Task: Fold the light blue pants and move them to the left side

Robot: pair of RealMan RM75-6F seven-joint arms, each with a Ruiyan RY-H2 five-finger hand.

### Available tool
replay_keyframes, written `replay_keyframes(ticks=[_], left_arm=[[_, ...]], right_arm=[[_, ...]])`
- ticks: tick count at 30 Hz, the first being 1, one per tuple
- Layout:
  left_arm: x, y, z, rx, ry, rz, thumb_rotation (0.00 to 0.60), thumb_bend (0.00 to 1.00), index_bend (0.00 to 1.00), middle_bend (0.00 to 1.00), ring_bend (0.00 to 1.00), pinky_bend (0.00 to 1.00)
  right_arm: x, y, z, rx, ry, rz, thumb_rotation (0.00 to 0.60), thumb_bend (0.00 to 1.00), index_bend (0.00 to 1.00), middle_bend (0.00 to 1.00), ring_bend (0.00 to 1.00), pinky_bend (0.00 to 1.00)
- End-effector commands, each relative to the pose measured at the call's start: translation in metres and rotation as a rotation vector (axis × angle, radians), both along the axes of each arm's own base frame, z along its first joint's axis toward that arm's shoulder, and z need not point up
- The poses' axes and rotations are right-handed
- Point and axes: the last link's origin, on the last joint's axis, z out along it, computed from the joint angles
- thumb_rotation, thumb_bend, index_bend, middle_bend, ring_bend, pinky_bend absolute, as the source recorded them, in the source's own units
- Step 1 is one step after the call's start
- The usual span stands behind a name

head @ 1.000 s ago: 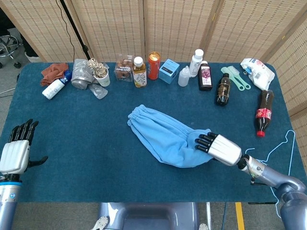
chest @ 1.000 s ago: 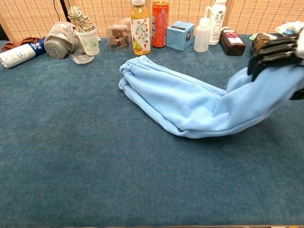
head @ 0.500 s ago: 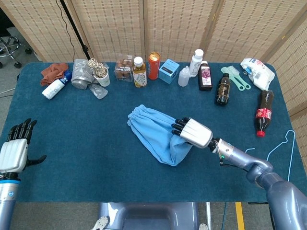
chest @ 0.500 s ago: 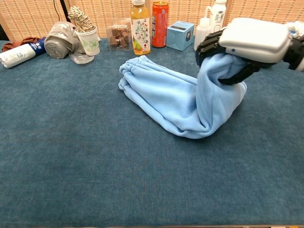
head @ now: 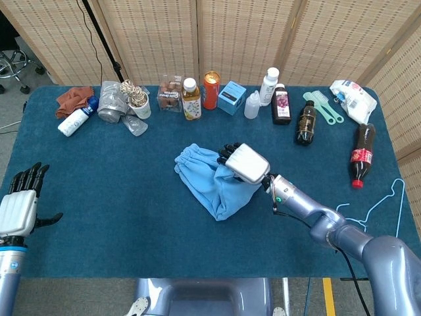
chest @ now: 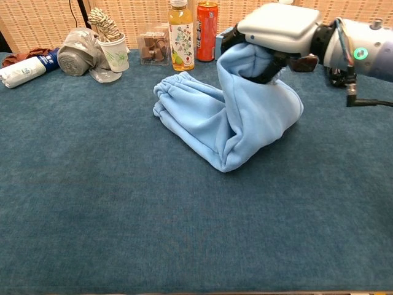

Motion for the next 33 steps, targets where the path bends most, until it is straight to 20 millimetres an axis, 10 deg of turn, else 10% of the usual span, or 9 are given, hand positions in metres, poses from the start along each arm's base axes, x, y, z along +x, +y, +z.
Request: replay_keyframes(ticks=[1,13,15,17,19,33], left_arm=[[0.000,0.000,0.000,-0.002,-0.001,0.001,0.600,0.12,0.00,0.00,0.00,0.00],[-0.005,0.002,0.001,-0.011,-0.011,0.014,0.600,0.12,0.00,0.00,0.00,0.00],[-0.006,0.001,0.001,-0.016,-0.010,0.015,0.600,0.12,0.00,0.00,0.00,0.00],[-0.006,0.000,0.002,-0.015,-0.012,0.016,0.600,0.12,0.00,0.00,0.00,0.00],[-0.007,0.001,0.003,-0.012,-0.014,0.018,0.600,0.12,0.00,0.00,0.00,0.00],[-0.005,0.003,-0.003,-0.035,-0.001,-0.003,0.600,0.12,0.00,0.00,0.00,0.00]], right_arm=[[0.022,-0.004,-0.008,-0.003,0.003,-0.011,0.600,0.89,0.59,0.37,0.35,0.52],[0.056,-0.008,-0.050,-0.011,0.044,-0.056,0.600,0.87,0.50,0.30,0.30,0.50],[0.052,-0.011,-0.053,-0.011,0.045,-0.082,0.600,0.67,0.32,0.19,0.20,0.45],[0.051,-0.014,-0.054,-0.007,0.036,-0.104,0.600,0.18,0.09,0.03,0.05,0.26],[0.052,-0.015,-0.051,-0.002,0.007,-0.121,0.600,0.00,0.00,0.00,0.00,0.11],[0.068,0.001,-0.015,-0.043,-0.164,-0.141,0.600,0.00,0.00,0.00,0.00,0.00]])
